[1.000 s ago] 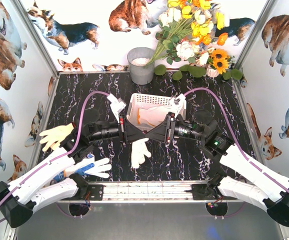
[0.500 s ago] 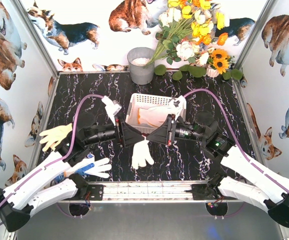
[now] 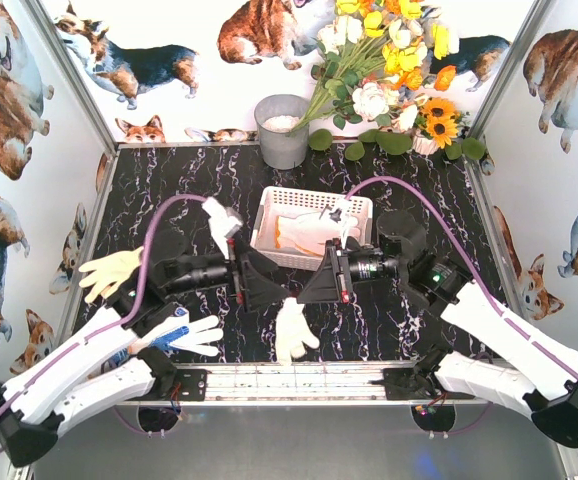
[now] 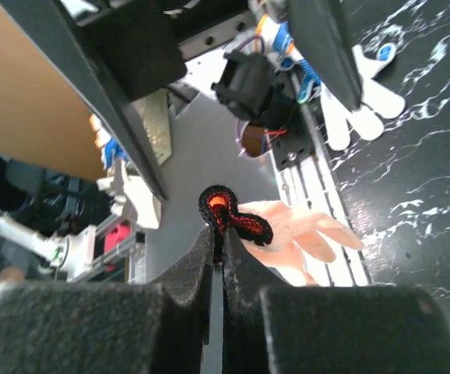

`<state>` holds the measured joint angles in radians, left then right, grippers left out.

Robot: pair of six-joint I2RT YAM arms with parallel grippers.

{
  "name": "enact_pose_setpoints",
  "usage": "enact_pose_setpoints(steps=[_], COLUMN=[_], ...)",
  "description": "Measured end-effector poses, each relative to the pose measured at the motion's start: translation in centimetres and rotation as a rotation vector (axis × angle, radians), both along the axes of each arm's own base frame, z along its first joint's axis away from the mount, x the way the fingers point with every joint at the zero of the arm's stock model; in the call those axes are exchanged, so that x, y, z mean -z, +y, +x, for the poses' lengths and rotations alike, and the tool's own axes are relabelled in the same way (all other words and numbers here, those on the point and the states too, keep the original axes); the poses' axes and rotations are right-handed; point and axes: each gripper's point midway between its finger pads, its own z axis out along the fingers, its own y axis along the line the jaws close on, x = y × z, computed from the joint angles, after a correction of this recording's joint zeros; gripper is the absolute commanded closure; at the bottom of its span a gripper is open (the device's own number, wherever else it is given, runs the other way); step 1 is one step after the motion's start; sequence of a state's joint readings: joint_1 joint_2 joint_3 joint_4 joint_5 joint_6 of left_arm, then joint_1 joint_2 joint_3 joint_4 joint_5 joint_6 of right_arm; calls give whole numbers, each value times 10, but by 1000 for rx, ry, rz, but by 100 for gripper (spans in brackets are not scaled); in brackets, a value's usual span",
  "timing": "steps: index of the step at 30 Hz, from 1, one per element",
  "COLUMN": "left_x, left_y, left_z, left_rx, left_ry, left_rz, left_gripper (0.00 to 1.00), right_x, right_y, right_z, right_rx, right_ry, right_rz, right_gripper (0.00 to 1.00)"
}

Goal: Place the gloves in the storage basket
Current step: Place the glove at the center of the board.

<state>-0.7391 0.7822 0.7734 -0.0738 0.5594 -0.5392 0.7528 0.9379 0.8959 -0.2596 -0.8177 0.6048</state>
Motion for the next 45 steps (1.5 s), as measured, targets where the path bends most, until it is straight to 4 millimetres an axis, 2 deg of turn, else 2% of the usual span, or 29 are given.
enact_pose_setpoints(steps=[5,11,13,17,25,33,35,41,43,45], left_x=[19,29,28,26,19,19,23,45,55,64], left_y=[-24,-31,-35,-37,-20,-11,-13,-13,-10,-5], left_z=[-22,-53,-65,-83,-83,-77,-75,-56,-47,-37], left_rx=[177,331,383,452,360,276,266,160,99,33], left_ry=[66,123,136,166,124,98,111,128,122,114], left_rz=[24,-8,-31,-66,-77,-96,-86,-14,25,67], left_gripper=[0,2,9,32,55,68,66,45,39,30], right_x=[-2,0,-1,1,7,22,23,24,30,40], right_y=[-4,-7,-7,-7,-11,-16,-17,-15,-15,-17], right_z=[-14,-18,-19,-19,-15,-12,-11,-9,-4,7], right_rx=[-76,-86,-92,-93,-77,-42,-37,-36,-17,41], right_ry=[25,44,46,49,30,35,36,36,29,17], right_rz=[-21,-33,-30,-40,-107,-175,-177,-178,-203,-260], right_gripper=[100,100,100,100,100,100,100,100,100,100])
